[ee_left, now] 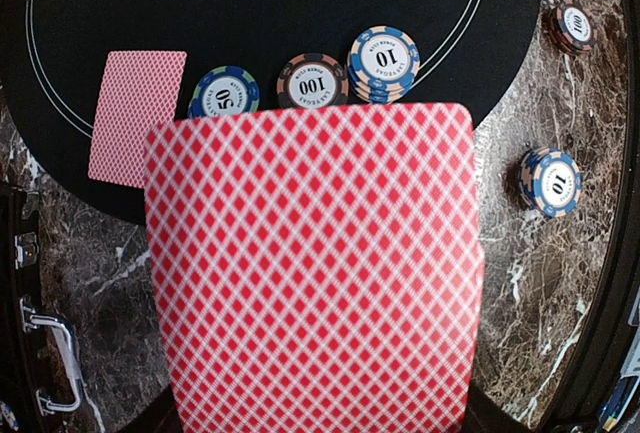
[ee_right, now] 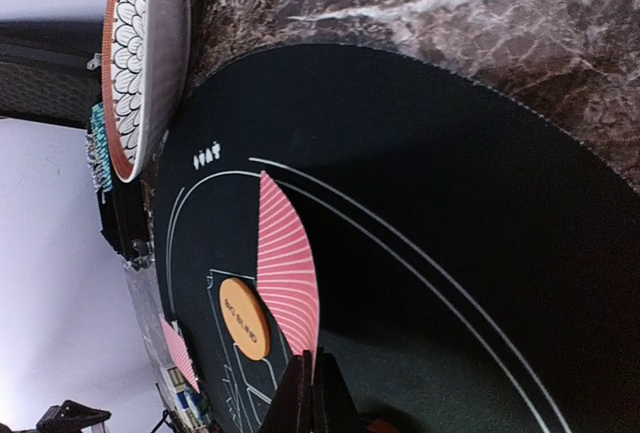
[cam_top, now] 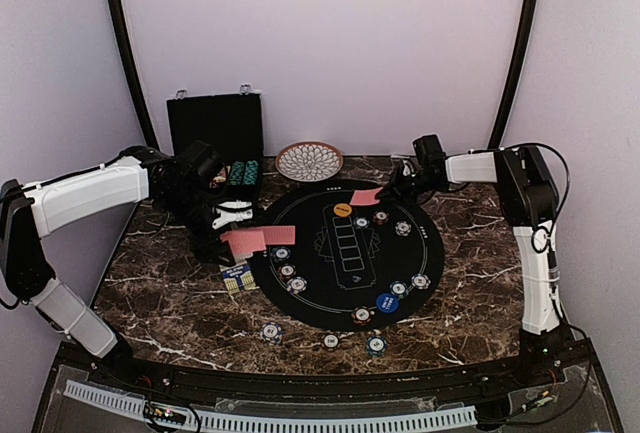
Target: Distribute texas hold em gaming equipment
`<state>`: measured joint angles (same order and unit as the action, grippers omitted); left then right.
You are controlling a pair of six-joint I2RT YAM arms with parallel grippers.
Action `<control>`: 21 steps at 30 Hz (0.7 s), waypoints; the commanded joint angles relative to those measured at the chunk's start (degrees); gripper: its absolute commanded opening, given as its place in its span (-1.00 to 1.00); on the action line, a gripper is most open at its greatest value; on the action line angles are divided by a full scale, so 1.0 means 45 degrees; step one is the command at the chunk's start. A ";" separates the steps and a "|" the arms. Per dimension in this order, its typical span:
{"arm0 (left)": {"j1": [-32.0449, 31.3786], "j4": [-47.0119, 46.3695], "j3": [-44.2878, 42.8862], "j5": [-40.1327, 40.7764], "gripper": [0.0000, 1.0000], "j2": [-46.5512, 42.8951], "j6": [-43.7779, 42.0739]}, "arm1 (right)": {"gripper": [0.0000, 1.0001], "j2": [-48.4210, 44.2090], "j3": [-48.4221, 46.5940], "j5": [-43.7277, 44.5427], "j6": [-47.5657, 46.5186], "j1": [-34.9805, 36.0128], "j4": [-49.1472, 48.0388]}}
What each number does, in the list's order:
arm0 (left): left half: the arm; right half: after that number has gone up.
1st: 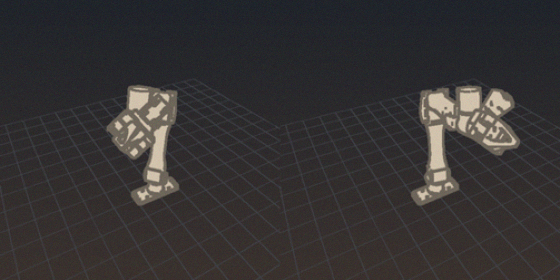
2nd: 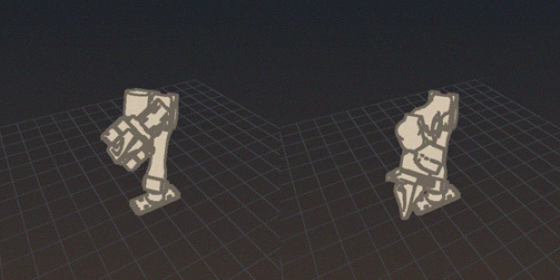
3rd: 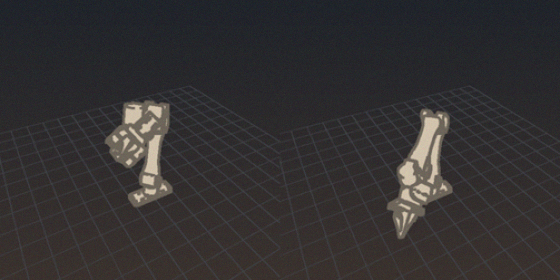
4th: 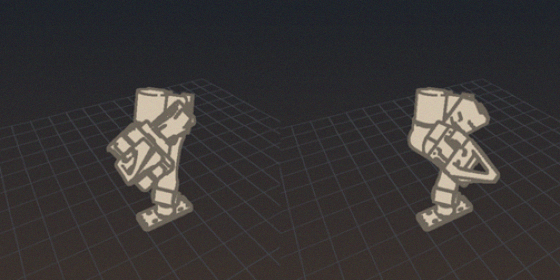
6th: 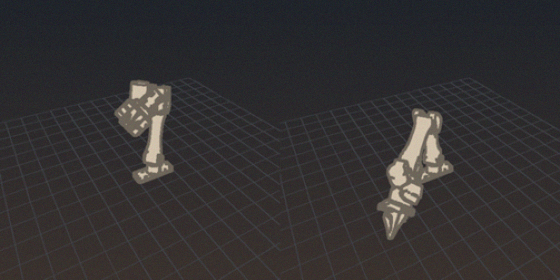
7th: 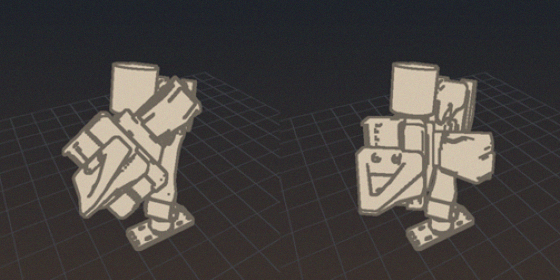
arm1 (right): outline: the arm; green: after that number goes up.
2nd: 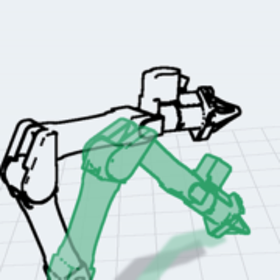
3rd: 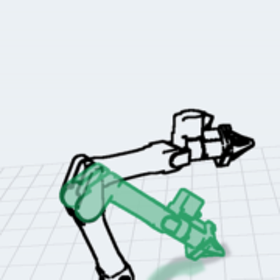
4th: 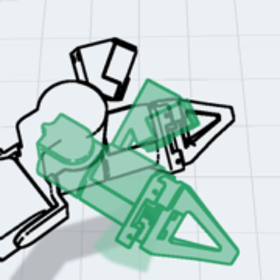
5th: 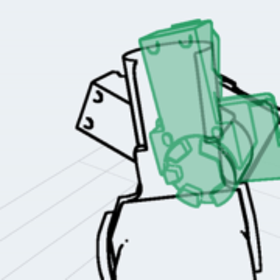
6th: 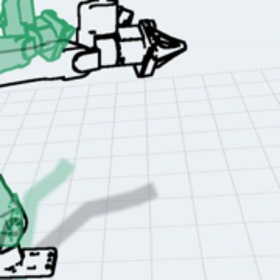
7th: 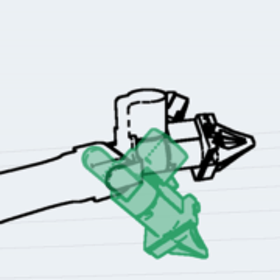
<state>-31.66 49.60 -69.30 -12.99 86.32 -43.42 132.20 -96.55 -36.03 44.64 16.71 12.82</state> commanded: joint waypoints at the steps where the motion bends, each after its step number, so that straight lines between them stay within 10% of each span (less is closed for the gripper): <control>1: 0.0044 0.0203 -0.0604 -0.0161 -1.00 -0.0072 0.0049 | -1.00 0.0423 -0.0711 0.0740 -0.0873 -0.0104 0.0910; 10: 0.0027 0.0178 -0.0675 -0.0148 -1.00 0.0350 0.0265 | -0.24 -0.0601 0.0331 0.2285 -0.1462 -0.0110 0.1146; 21: -0.0015 -0.0326 -0.0095 -0.0155 -1.00 0.0383 0.0609 | 0.23 -0.4468 0.4108 0.1993 -0.0372 0.1273 -0.1405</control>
<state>-31.66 49.32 -71.20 -12.73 89.45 -41.93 119.24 -83.24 -25.96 40.36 17.65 13.52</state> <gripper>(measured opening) 0.682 0.591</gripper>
